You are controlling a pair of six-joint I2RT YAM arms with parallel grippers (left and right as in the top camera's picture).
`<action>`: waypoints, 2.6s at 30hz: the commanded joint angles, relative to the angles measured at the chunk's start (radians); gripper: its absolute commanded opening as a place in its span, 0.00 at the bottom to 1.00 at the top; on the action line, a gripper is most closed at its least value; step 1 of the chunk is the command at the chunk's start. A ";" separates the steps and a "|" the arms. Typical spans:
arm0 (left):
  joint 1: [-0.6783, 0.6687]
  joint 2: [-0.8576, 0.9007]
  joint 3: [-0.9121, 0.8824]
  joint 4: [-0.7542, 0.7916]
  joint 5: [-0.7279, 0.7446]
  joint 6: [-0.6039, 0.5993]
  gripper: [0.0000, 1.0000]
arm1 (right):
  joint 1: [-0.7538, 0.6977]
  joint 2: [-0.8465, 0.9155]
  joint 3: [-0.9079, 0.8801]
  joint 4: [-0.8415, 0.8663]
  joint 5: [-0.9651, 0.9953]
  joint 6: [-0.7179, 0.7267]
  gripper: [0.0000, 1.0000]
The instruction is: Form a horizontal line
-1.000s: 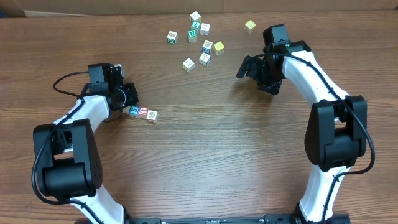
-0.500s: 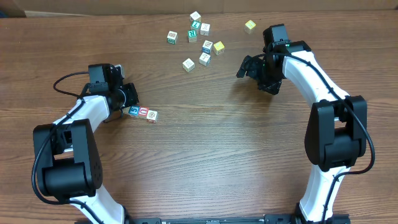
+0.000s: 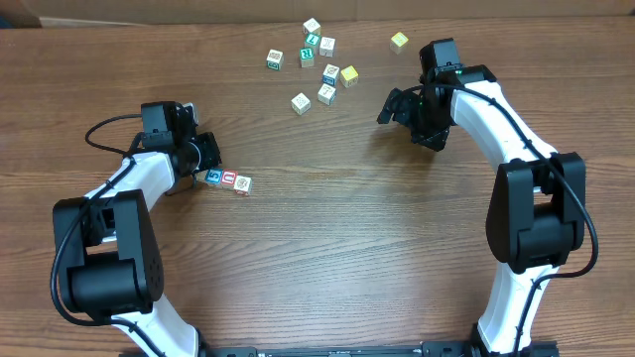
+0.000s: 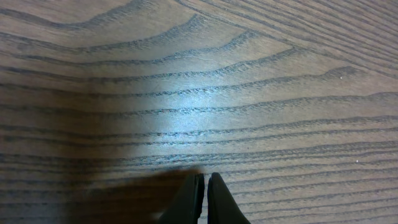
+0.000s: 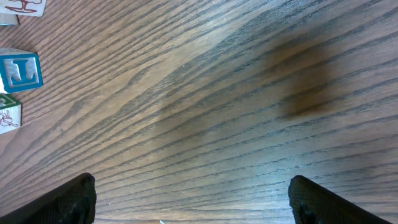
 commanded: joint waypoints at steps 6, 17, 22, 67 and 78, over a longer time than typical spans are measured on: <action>-0.001 0.009 0.009 -0.005 0.000 0.016 0.04 | -0.001 -0.030 -0.002 0.004 0.002 0.003 0.96; 0.004 0.009 0.132 0.004 -0.199 0.020 0.04 | -0.001 -0.030 -0.002 0.004 0.001 0.003 0.96; 0.066 0.009 0.269 -0.220 -0.210 0.037 0.04 | 0.000 -0.030 -0.002 0.005 -0.032 0.003 0.10; 0.211 0.009 -0.002 -0.170 -0.043 0.381 0.04 | 0.517 -0.021 -0.151 0.274 -0.155 0.767 0.04; 0.211 0.009 -0.002 -0.175 -0.039 0.302 0.04 | 0.517 -0.021 -0.151 0.281 -0.190 0.771 0.04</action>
